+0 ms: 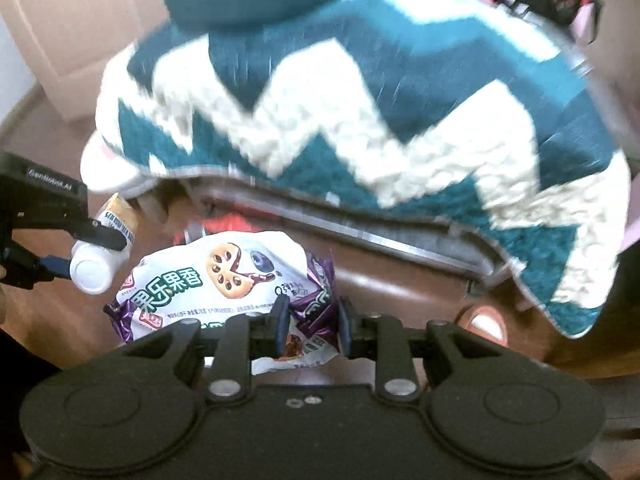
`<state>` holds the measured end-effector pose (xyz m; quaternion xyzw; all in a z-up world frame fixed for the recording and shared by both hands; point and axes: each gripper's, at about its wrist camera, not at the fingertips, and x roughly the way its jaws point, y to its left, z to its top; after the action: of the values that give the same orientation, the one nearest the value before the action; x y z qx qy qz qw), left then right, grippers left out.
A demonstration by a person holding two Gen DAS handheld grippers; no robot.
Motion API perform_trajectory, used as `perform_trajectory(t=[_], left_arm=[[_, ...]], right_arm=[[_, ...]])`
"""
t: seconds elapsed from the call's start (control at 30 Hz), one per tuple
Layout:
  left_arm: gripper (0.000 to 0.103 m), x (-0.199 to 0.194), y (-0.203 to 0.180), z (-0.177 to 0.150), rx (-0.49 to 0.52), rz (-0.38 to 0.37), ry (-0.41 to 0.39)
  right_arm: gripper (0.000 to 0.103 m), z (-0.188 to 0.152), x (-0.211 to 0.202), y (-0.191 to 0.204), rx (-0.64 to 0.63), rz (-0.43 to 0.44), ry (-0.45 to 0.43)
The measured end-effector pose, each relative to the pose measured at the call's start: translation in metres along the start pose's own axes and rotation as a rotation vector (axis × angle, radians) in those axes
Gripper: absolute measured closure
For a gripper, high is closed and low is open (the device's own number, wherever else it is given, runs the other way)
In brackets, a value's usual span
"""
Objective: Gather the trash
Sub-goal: 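Lift both held items and carry them over the teal bin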
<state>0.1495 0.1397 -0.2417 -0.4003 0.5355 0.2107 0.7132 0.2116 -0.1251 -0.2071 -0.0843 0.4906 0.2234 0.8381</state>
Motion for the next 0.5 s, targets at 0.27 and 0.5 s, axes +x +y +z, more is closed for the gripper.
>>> perform_trajectory(t=[0.27,0.5], left_arm=[[0.052,-0.092,-0.025,-0.012,0.146,-0.129,-0.150],[0.052,-0.158,-0.049,-0.012,0.242,-0.218,-0.269]], right_arm=[[0.079,0.025,-0.093,-0.001,0.033,-0.027,-0.224],[0.079,0.064,-0.167,-0.005,0.052,-0.056,-0.391]])
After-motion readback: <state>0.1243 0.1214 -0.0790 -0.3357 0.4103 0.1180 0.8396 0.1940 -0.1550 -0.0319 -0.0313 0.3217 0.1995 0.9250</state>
